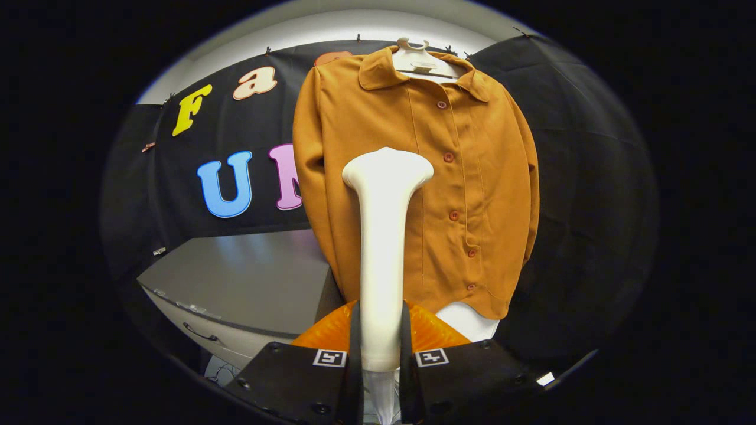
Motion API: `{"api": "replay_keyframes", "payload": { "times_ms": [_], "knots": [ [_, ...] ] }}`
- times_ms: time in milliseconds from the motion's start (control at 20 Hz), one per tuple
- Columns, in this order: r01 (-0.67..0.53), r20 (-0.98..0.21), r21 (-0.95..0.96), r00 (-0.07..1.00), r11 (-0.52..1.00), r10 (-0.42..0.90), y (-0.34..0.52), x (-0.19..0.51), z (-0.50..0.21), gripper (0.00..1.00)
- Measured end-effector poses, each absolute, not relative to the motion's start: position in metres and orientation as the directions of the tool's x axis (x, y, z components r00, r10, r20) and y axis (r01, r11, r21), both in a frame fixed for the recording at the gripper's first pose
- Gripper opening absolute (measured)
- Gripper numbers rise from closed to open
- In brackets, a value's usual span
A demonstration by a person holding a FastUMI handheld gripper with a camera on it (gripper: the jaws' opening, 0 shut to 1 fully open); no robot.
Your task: Iron the clothes twice with a garment steamer, once on the left side and once on the right side.
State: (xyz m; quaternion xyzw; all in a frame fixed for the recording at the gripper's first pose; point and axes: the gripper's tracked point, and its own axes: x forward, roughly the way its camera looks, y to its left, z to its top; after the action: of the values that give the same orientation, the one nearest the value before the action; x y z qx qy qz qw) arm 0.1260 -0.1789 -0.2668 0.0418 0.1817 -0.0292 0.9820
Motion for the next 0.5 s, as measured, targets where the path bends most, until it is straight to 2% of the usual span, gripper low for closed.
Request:
{"api": "replay_keyframes", "payload": {
  "times_ms": [500],
  "knots": [
    [0.11, -0.518, 0.059, 0.853, 0.992, -0.064, -0.179, 0.076, -0.332, 0.28]
  ]
}}
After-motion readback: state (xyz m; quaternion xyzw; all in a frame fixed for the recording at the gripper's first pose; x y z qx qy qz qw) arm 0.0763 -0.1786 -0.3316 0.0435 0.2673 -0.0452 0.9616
